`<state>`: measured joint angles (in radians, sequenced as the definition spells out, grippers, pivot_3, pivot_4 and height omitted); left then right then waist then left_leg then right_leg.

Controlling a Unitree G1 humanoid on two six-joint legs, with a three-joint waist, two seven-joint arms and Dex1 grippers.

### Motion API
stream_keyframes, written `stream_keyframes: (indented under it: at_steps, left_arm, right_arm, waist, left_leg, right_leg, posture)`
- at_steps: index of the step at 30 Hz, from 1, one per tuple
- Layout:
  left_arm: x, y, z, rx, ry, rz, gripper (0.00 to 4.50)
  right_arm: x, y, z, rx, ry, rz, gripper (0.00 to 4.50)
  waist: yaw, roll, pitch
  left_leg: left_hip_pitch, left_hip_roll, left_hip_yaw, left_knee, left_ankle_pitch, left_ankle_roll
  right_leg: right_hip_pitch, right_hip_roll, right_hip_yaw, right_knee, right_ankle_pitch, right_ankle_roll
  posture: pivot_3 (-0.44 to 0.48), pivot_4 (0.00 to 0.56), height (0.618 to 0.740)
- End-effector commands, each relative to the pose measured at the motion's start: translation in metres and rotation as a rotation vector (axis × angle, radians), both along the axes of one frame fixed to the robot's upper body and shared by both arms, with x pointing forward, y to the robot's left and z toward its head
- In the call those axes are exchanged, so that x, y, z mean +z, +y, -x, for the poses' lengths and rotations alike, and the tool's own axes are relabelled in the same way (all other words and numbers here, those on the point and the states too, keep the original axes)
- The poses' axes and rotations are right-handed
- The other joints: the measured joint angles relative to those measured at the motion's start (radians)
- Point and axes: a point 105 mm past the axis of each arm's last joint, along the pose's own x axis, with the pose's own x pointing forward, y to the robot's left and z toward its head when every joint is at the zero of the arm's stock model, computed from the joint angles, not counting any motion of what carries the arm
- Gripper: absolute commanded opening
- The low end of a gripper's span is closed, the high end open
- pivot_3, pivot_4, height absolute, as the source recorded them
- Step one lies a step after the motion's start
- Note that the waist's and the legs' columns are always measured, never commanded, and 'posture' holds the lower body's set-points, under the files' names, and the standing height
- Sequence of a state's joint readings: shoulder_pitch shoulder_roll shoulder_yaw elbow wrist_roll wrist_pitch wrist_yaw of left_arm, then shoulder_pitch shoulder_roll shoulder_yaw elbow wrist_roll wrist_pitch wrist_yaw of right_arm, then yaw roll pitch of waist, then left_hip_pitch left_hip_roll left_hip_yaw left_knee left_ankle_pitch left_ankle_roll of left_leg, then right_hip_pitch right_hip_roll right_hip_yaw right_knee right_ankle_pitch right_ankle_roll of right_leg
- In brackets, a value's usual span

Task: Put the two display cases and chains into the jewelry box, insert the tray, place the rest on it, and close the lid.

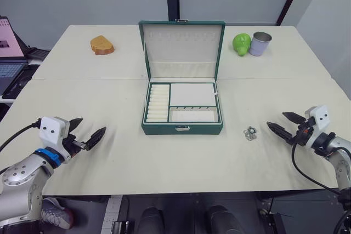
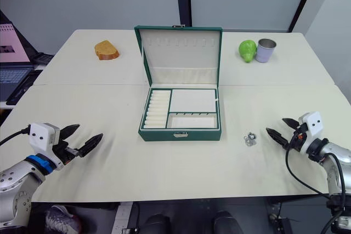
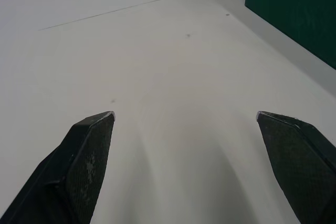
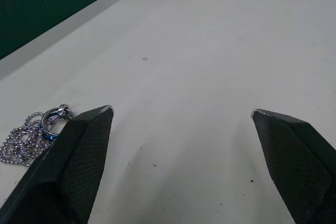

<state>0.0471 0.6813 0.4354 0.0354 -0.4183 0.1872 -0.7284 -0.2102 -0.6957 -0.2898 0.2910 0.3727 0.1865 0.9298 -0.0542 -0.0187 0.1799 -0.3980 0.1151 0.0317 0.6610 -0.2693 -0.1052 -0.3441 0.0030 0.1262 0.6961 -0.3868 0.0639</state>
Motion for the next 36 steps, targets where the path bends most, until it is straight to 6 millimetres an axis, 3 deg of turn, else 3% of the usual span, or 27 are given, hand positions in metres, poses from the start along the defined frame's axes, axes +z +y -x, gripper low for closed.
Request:
stream_keyframes:
  at_steps: [1,5,9,12,16,19,26,30,36]
  left_arm:
    - [0.010,-0.001,0.001,0.000,-0.040,-0.021,4.50]
    - [0.014,-0.003,-0.002,-0.001,-0.058,-0.004,4.50]
    - [0.039,-0.025,-0.009,-0.088,-0.109,0.004,4.50]
    - [0.067,-0.063,-0.011,-0.254,-0.150,0.012,4.50]
    - [0.092,-0.121,-0.004,-0.521,-0.155,0.005,4.50]
    - [0.106,-0.152,0.002,-0.664,-0.147,0.018,4.50]
    - [0.105,-0.216,0.022,-0.997,-0.130,-0.001,4.50]
    - [0.095,-0.229,0.024,-1.082,-0.129,-0.025,4.50]
    - [0.091,-0.233,0.021,-1.105,-0.141,-0.039,4.50]
  right_arm:
    - [0.009,-0.003,-0.002,0.003,-0.024,0.018,4.47]
    - [0.015,-0.001,-0.001,0.000,-0.038,-0.029,4.47]
    - [0.027,0.011,0.003,0.050,-0.046,-0.073,4.47]
    - [0.031,0.033,0.013,0.131,-0.033,-0.075,4.47]
    - [0.031,0.057,0.022,0.201,-0.021,-0.050,4.47]
    - [0.031,0.068,0.025,0.207,-0.023,-0.041,4.47]
    - [0.009,0.079,0.026,0.174,-0.008,0.054,4.47]
    - [-0.001,0.074,0.024,0.125,0.005,0.091,4.47]
    - [-0.021,0.068,0.027,0.101,0.054,0.153,4.47]
  waist:
    - [0.000,0.000,0.000]
    - [0.000,0.000,0.000]
    - [0.001,0.000,0.000]
    - [0.010,0.000,0.000]
    - [0.021,0.000,0.000]
    - [0.025,0.000,0.000]
    - [0.025,0.000,0.000]
    - [0.023,0.000,0.000]
    - [0.024,0.000,0.000]
  left_leg:
    - [0.000,0.000,0.000,0.000,0.000,0.000]
    - [0.000,0.000,0.000,0.000,0.000,0.000]
    - [0.000,0.000,0.000,0.000,0.000,0.000]
    - [-0.001,0.000,-0.001,0.000,0.000,0.000]
    - [0.001,0.000,0.000,0.001,0.000,0.000]
    - [-0.001,0.000,-0.002,0.001,0.000,0.000]
    - [-0.001,0.000,-0.002,0.002,0.000,0.000]
    - [0.000,0.000,-0.002,0.002,0.000,0.000]
    - [0.000,0.000,-0.002,0.002,0.000,0.000]
  right_leg:
    - [0.000,0.000,0.000,0.000,0.000,0.000]
    - [0.000,0.000,0.000,0.000,0.000,0.000]
    - [0.000,0.000,0.000,0.000,0.000,0.000]
    - [0.001,0.000,-0.001,0.000,0.000,0.000]
    - [0.002,0.000,0.000,0.000,0.000,0.000]
    - [0.002,0.001,-0.001,0.000,0.000,0.000]
    - [0.002,0.001,-0.001,0.000,0.000,0.000]
    - [0.001,0.001,0.000,0.000,0.000,0.000]
    - [0.001,0.002,0.000,0.000,0.000,0.000]
  posture:
    - [0.000,0.150,0.740]
    - [0.000,0.150,0.740]
    - [0.000,0.150,0.740]
    - [0.000,0.150,0.740]
    - [0.000,0.150,0.740]
    - [0.000,0.150,0.740]
    - [0.000,0.150,0.740]
    - [0.000,0.150,0.740]
    - [0.000,0.150,0.740]
